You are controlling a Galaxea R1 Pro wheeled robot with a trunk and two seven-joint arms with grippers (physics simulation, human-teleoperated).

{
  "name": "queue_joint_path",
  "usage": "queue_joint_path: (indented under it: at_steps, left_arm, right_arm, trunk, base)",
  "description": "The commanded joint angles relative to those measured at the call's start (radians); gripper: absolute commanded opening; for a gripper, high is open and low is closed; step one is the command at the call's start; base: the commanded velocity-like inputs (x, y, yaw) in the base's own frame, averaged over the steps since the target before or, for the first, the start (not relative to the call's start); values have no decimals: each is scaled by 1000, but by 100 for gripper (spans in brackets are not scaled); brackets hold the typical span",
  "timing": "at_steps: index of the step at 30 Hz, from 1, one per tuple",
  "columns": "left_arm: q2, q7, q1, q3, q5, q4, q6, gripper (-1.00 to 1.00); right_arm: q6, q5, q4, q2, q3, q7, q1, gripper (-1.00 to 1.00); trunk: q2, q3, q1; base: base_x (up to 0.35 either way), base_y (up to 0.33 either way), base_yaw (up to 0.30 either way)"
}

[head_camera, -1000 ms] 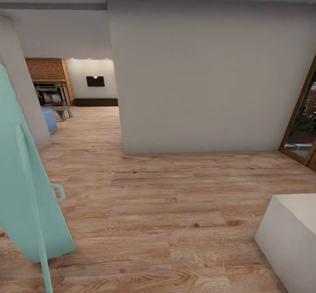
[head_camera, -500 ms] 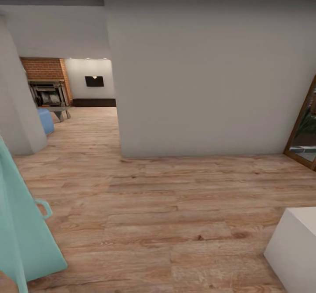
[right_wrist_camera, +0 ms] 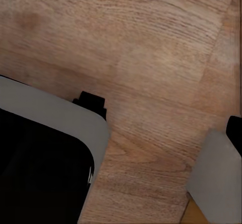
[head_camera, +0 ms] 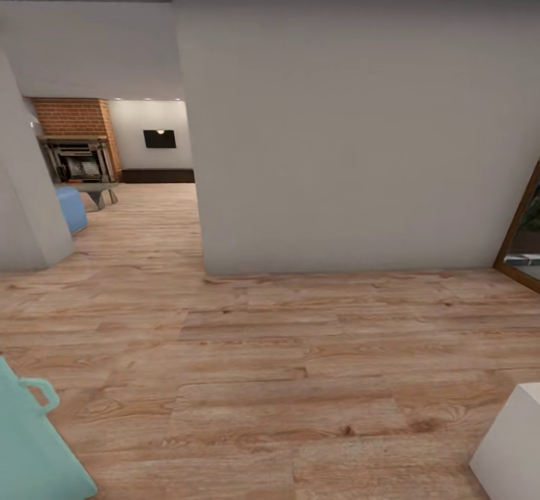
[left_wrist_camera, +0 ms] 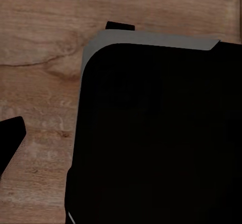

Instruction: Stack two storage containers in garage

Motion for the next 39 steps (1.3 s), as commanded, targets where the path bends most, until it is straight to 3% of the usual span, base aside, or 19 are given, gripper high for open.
queue_joint_path:
  at_steps: [1, 39]
  left_arm:
    - [0, 1, 0, 0, 7, 0, -2, 100]
    - [-1, 1, 0, 0, 6, -1, -6, 100]
  right_arm:
    - [-6, 4, 3, 0, -4, 2, -1, 100]
    - [-10, 10, 3, -1, -2, 2, -1, 100]
  trunk:
    - [0, -1, 1]
    - [0, -1, 1]
  base:
    - [324, 0, 0]
    - [324, 0, 0]
